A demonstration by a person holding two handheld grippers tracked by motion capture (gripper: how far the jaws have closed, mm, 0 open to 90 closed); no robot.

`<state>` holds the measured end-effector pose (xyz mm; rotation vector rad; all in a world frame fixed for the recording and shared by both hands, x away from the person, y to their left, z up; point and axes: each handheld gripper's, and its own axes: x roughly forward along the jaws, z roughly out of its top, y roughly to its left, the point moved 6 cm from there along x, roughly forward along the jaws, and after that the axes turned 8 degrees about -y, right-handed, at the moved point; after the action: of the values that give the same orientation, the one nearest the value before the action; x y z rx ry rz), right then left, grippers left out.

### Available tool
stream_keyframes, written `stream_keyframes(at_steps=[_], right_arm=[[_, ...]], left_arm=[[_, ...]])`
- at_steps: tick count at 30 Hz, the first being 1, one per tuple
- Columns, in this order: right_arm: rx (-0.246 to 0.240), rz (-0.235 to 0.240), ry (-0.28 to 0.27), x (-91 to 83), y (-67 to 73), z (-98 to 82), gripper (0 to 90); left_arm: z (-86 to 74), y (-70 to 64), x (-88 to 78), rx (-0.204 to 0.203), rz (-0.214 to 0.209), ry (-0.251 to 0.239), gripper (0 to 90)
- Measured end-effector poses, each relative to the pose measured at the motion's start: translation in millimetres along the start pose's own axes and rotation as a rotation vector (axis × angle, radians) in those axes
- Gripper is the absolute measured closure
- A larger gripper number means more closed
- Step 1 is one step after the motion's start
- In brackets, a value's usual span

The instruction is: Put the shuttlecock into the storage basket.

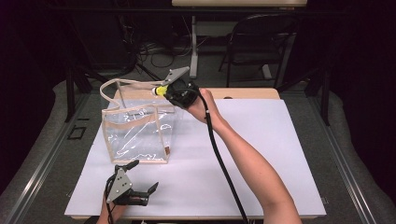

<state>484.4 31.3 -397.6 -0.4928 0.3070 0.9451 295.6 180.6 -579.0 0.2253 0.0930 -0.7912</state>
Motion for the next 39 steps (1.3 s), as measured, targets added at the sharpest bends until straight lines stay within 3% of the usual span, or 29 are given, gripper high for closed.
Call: stream_keyframes(at_steps=[39], right_arm=[[0.061,0.024,0.046,23.2,1.7,-6.6,88.8]], left_arm=[[0.2,-0.3,0.2,0.004,-0.002,0.002,0.0]])
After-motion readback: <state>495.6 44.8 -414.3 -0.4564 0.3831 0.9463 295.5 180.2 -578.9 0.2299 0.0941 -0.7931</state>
